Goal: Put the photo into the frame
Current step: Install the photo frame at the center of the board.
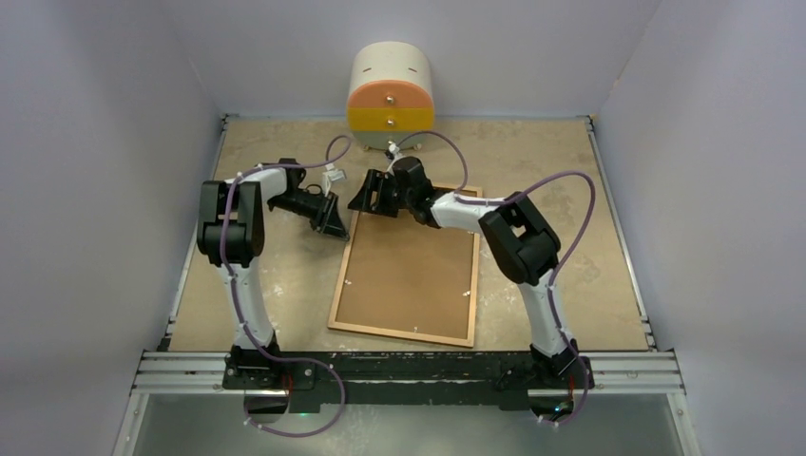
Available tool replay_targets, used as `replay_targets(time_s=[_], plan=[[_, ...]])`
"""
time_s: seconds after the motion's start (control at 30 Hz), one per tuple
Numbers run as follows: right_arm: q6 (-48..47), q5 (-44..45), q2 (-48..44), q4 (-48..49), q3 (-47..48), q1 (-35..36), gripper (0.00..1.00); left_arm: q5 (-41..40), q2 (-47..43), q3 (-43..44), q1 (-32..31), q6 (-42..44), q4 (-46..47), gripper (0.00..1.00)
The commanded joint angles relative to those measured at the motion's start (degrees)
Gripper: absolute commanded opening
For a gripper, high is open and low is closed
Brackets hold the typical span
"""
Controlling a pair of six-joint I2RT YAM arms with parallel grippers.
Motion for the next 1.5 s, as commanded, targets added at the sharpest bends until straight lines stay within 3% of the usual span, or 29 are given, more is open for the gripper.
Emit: replay_targets(time_s=[0.0, 0.33, 0.67, 1.0, 1.47], plan=[[-2.01, 0.32, 1.80, -2.69, 5.14, -0.79, 0.69, 1.37, 0.63, -1.53, -0.59, -2.95, 4.27, 0.21], [-2.30, 0.52, 4.99, -2.90, 6.83, -1.97, 0.68, -0.33, 1.90, -2.77, -0.59, -2.86, 5.61, 0.12], [-0.53, -2.64, 7.01, -3.11, 7.52, -2.07, 0.66, -0.79, 1.92, -3.37, -0.59, -2.63, 6.06, 0.11], [-0.75, -2.51, 2.50, -3.10, 1.71, -2.24, 0.66, -1.45, 1.84, -3.48, -0.53, -2.03, 5.82, 0.10], [1.26, -5.22, 6.43, -1.48, 5.01, -1.65, 0.65, -1.98, 1.53, -3.56, -0.50, -2.39, 6.31, 0.10]])
